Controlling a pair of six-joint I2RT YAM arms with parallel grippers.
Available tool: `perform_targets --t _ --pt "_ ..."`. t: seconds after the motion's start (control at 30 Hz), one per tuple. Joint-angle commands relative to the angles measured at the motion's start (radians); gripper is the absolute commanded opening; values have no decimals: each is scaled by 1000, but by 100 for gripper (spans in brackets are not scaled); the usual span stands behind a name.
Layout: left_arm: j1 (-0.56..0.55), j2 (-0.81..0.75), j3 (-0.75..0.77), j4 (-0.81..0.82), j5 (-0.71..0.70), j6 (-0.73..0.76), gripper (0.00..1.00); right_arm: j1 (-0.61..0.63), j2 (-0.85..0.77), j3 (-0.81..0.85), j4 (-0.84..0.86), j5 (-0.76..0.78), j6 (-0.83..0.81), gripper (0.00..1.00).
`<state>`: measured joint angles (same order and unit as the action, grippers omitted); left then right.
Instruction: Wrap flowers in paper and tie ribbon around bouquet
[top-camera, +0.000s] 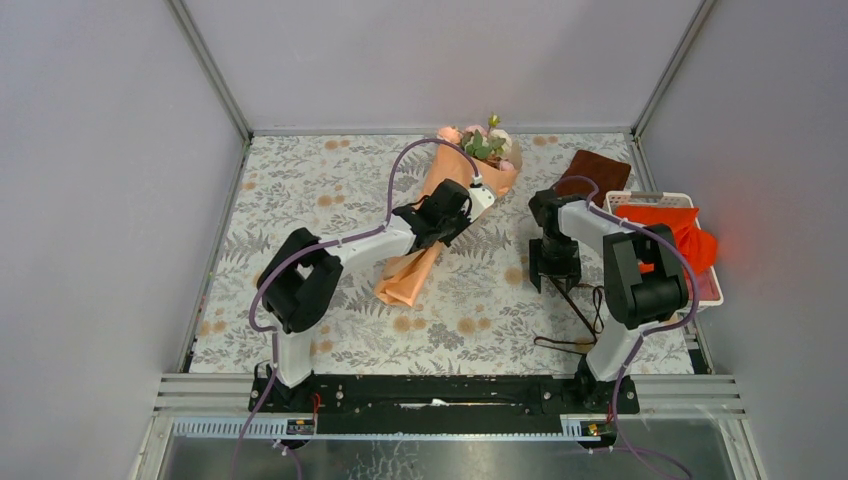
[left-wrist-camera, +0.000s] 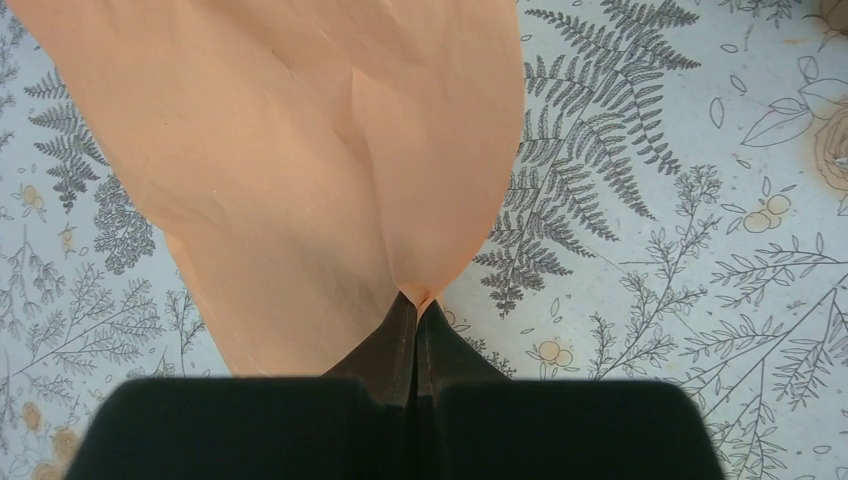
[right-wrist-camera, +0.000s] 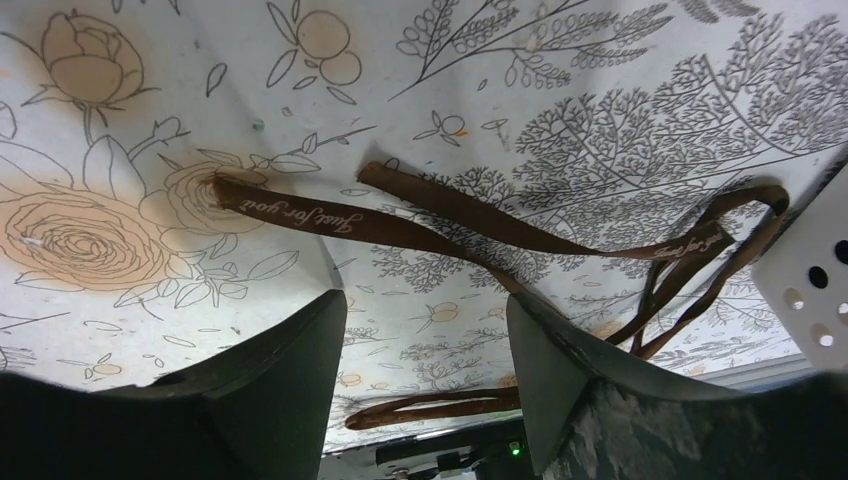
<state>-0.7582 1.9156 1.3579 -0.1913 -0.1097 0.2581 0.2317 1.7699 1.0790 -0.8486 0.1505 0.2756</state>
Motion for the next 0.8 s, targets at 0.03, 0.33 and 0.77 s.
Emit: perform_targets --t 0.03,0.33,0.77 --pt "1 -36 -6 6 36 -20 0 -28 4 -1 14 38 -48 67" --pt "2 -40 -1 3 41 -18 0 -92 30 -18 65 -77 -162 52" --pt "58 -78 1 -29 95 -43 0 -10 -136 92 191 -443 -158 0"
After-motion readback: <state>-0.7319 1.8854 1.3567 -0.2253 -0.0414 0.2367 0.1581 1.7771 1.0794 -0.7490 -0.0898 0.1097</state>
